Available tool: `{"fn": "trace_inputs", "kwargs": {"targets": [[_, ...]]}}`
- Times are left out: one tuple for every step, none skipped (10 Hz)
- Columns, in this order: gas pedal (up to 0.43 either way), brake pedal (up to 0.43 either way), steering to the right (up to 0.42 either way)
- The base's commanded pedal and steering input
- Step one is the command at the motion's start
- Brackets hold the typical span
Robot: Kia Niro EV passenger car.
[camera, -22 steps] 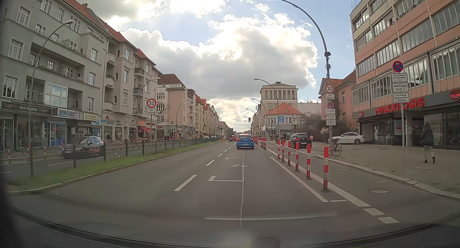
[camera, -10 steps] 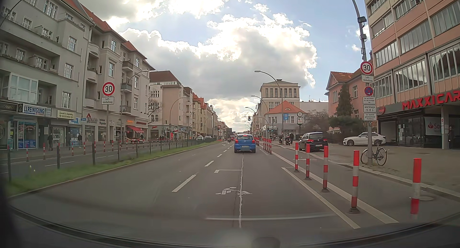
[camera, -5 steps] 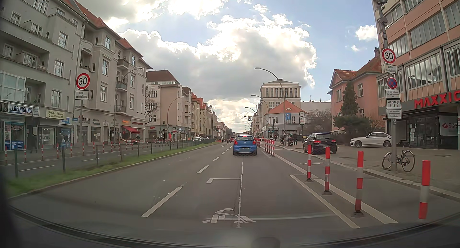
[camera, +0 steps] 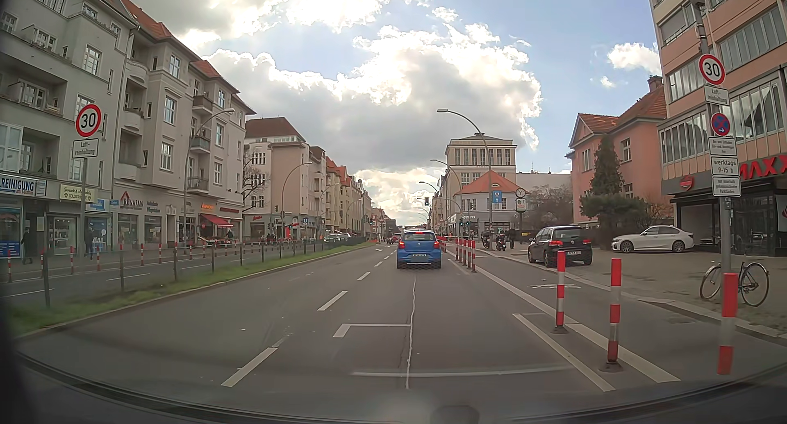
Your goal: Follow the waypoints while adhering to traffic rules and regulations
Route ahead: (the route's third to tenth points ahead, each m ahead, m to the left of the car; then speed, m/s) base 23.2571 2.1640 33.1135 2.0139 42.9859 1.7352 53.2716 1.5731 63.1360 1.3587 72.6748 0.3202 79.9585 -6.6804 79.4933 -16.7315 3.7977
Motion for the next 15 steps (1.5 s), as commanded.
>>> {"fn": "trace_inputs", "kwargs": {"targets": [[0.000, 0.030, 0.001], [0.000, 0.030, 0.001], [0.000, 0.030, 0.002], [0.000, 0.030, 0.002], [0.000, 0.030, 0.001], [0.000, 0.030, 0.001], [0.008, 0.030, 0.002], [0.008, 0.030, 0.001], [0.008, 0.030, 0.002], [0.008, 0.030, 0.002], [0.008, 0.030, 0.002], [0.000, 0.030, 0.004], [0.000, 0.030, 0.007], [0.000, 0.030, 0.007], [0.000, 0.030, 0.007]]}}
